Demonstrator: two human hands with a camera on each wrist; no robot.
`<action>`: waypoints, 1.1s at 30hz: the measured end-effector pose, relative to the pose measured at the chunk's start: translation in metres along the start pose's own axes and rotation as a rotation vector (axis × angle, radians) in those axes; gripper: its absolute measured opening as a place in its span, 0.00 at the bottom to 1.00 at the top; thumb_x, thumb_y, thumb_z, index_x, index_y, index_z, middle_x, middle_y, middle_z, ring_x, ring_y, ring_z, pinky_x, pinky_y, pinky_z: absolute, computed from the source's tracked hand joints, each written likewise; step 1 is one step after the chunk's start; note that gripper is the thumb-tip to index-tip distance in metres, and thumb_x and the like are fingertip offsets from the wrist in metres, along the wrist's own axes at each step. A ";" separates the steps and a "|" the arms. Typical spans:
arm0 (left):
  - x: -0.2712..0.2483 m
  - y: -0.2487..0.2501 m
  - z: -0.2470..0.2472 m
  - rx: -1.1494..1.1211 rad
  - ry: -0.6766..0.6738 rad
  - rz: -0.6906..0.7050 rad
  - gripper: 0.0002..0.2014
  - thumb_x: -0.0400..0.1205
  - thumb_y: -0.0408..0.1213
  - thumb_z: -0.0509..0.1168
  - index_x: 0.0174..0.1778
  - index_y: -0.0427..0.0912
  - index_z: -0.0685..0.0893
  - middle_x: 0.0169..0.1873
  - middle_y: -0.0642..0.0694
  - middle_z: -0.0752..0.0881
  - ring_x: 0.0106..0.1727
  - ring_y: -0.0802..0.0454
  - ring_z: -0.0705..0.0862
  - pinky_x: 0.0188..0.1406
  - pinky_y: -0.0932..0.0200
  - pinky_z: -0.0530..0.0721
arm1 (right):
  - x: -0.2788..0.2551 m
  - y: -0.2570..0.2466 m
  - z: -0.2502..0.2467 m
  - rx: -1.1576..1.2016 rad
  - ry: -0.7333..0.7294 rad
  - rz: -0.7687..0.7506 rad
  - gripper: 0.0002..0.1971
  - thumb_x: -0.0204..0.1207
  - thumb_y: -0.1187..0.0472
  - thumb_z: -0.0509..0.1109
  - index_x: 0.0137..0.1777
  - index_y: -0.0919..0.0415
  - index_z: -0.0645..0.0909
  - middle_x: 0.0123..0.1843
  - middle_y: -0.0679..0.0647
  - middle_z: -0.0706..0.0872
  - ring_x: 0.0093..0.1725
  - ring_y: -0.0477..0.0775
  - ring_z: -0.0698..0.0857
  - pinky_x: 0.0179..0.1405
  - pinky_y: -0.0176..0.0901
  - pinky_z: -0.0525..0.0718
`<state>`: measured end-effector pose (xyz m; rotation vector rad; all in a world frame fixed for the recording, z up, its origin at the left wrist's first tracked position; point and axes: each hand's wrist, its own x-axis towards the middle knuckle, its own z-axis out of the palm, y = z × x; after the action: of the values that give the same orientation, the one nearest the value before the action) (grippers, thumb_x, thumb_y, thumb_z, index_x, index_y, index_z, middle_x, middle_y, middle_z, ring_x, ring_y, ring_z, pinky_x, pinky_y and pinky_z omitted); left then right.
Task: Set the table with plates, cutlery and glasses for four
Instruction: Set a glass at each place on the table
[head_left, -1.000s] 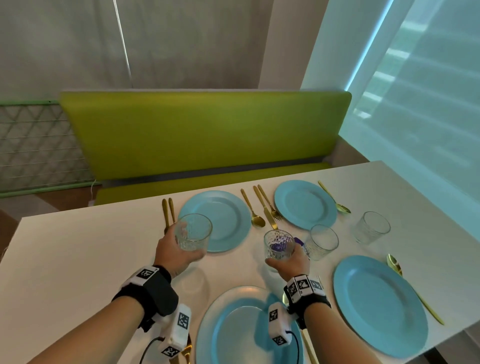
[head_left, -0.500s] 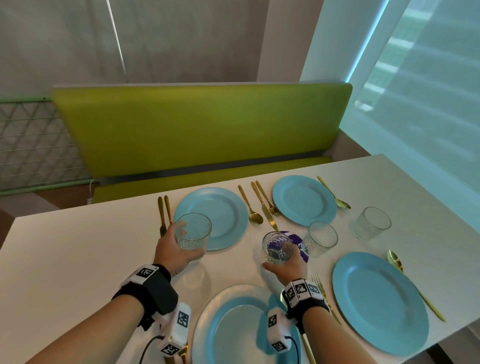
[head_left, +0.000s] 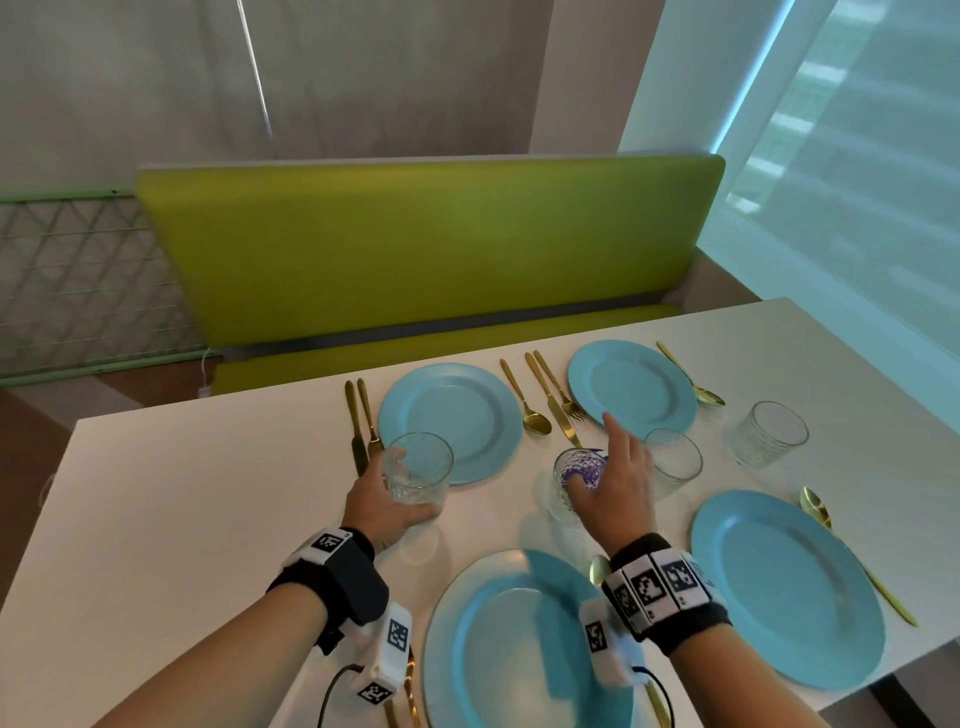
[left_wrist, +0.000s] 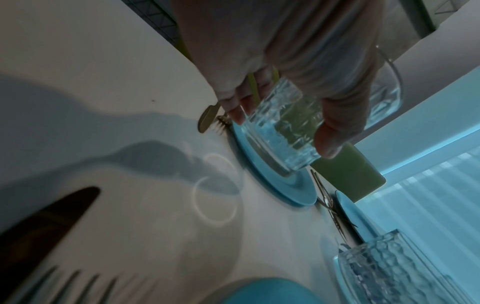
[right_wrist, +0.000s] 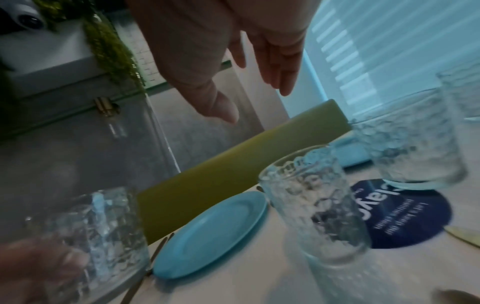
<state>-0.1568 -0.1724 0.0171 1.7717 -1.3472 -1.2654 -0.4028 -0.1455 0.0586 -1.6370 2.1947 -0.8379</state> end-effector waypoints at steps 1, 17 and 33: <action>0.000 -0.005 0.000 0.011 -0.009 -0.008 0.44 0.63 0.36 0.82 0.75 0.48 0.68 0.67 0.46 0.79 0.68 0.46 0.78 0.66 0.58 0.74 | 0.000 -0.008 0.002 0.003 -0.013 -0.039 0.37 0.68 0.68 0.73 0.77 0.64 0.65 0.72 0.62 0.73 0.73 0.62 0.69 0.75 0.50 0.65; -0.013 -0.043 0.002 0.163 -0.063 -0.084 0.45 0.62 0.36 0.82 0.74 0.47 0.68 0.69 0.45 0.79 0.69 0.45 0.77 0.63 0.63 0.71 | -0.003 -0.033 0.052 -0.054 -0.300 -0.126 0.24 0.74 0.67 0.67 0.71 0.62 0.74 0.67 0.60 0.79 0.68 0.59 0.73 0.68 0.44 0.69; -0.019 -0.047 0.010 0.168 -0.037 -0.138 0.44 0.64 0.33 0.80 0.75 0.46 0.67 0.70 0.43 0.78 0.70 0.43 0.75 0.64 0.62 0.70 | -0.010 -0.023 0.044 -0.034 -0.321 -0.103 0.23 0.74 0.68 0.67 0.70 0.62 0.75 0.65 0.59 0.81 0.67 0.58 0.75 0.68 0.45 0.72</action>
<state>-0.1480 -0.1376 -0.0208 1.9953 -1.4082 -1.2959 -0.3582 -0.1529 0.0365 -1.7735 1.9276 -0.5208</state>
